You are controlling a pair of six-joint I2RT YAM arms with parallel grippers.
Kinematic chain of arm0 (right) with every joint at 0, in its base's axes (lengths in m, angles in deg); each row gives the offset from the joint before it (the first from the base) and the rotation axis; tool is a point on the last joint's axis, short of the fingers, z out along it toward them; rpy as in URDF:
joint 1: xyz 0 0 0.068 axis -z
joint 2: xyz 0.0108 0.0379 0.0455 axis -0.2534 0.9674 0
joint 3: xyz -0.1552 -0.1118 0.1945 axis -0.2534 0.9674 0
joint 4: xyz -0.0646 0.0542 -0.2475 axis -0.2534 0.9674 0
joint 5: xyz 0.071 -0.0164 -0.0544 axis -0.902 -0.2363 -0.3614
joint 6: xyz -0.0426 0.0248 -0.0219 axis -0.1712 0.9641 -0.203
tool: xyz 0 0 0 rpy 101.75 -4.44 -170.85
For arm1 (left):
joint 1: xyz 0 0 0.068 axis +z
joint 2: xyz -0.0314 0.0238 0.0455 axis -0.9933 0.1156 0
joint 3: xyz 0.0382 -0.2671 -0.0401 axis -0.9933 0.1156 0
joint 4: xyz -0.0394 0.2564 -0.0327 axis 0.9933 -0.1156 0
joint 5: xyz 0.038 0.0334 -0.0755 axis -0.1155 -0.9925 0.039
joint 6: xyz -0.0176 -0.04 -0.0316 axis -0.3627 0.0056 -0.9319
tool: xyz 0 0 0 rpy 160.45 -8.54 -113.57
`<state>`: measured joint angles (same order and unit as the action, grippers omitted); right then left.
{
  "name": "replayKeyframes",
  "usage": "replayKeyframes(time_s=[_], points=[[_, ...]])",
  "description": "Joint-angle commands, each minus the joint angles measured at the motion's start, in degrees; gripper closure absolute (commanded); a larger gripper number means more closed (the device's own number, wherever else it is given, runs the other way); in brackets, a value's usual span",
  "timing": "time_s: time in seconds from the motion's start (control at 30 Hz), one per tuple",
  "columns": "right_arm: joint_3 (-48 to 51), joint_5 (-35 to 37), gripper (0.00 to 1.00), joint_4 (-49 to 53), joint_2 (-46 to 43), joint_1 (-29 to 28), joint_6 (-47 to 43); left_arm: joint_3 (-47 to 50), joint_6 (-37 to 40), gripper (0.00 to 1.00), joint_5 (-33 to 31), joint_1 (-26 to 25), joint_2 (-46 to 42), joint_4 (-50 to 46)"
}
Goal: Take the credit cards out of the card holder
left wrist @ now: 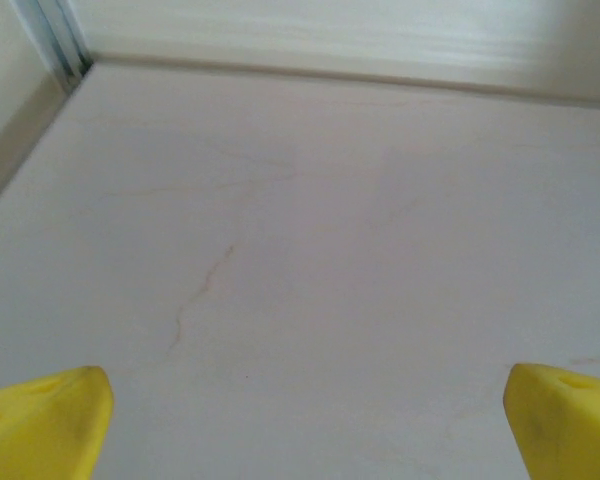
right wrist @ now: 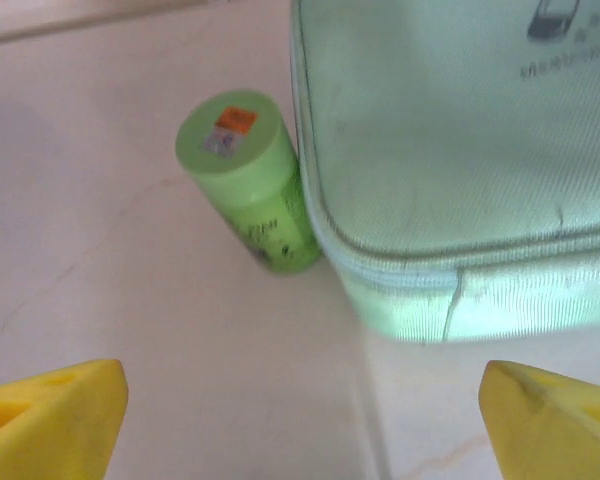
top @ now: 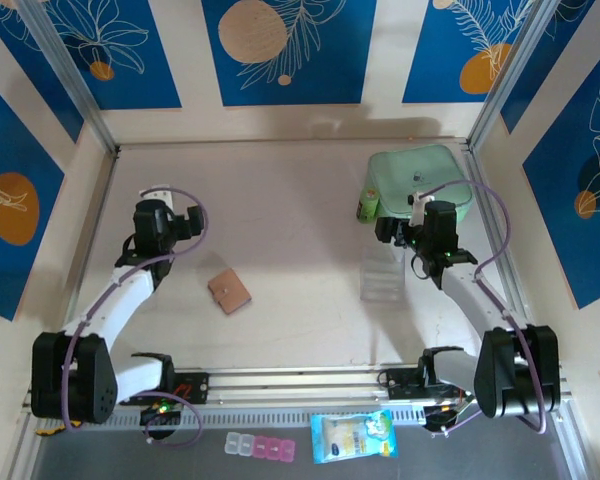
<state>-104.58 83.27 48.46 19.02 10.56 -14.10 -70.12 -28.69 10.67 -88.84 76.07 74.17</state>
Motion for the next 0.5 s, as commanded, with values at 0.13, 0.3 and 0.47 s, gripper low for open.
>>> replayKeyframes(time_s=[0.13,0.3,0.47], points=[[-3.8,0.8,0.18,22.4,-2.5,-0.6,7.8,-11.8,-4.2,0.0,9.0,0.0,-1.3,-29.9],[-4.8,1.4,0.38,27.4,-1.0,-0.6,9.5,-19.2,0.0,0.01,14.5,0.0,1.0,-41.9],[-5.5,4.6,0.52,28.8,1.6,-1.0,8.7,-15.8,3.5,0.01,14.0,0.6,0.6,-37.5]])
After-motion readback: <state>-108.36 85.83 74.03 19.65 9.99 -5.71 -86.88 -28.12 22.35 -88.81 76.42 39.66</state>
